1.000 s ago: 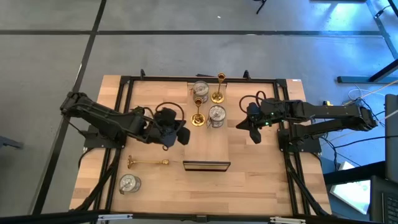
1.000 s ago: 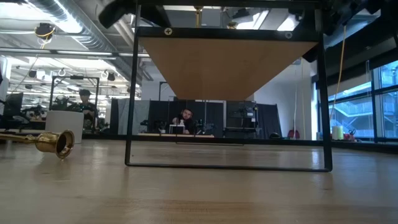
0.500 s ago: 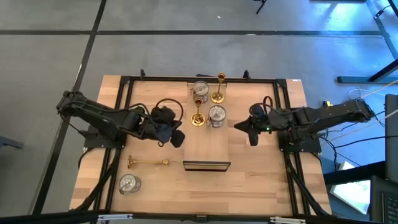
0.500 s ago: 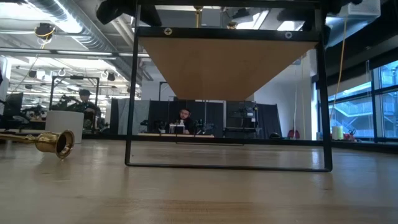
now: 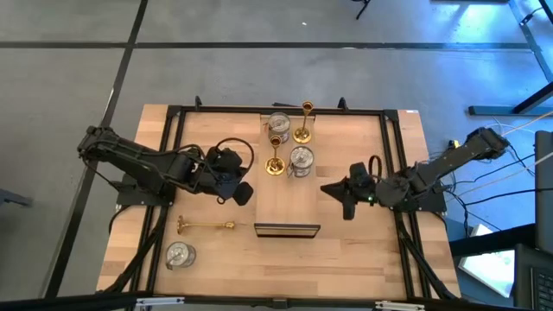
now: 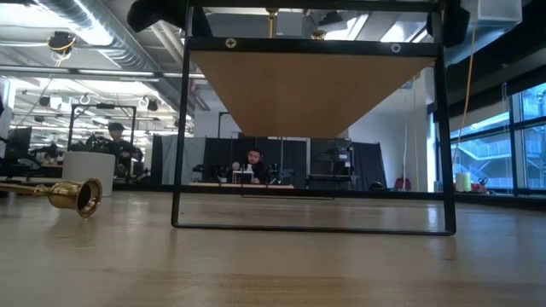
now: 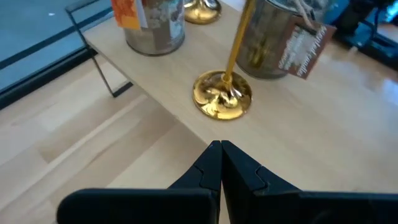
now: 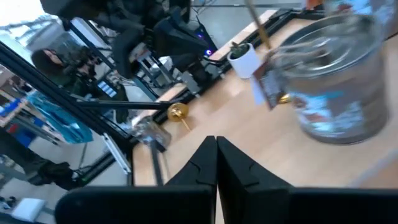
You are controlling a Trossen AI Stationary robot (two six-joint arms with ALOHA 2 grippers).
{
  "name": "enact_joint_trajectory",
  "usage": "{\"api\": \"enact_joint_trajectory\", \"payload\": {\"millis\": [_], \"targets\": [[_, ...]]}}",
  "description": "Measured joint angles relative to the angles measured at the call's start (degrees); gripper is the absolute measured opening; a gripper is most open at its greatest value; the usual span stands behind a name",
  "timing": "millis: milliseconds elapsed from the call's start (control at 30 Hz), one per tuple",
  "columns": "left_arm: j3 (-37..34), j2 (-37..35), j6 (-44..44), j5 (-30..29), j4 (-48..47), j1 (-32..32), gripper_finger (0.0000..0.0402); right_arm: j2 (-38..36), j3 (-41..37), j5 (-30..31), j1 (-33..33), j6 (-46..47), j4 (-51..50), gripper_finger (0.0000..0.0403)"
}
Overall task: Pick & Place candle stick holders
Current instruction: Put the gold candle holder on the shelf
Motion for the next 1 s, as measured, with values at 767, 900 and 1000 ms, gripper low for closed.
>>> {"api": "enact_joint_trajectory", "payload": {"millis": [767,900,1000], "targets": [[-15.6,-4.0,-0.4,38.6,10.9,-14.1,0.0001,10.5,0.0,4.0,5.3,3.1,12.7,0.0001],[-16.9,-5.8,-8.4,26.6,1.5,-19.1,0.0001,10.5,0.0,3.9,5.2,3.0,12.6,0.0001],[-16.9,-7.4,-13.4,19.2,-4.0,-22.1,0.0001,10.5,0.0,4.2,5.1,3.0,12.6,0.0001]]}}
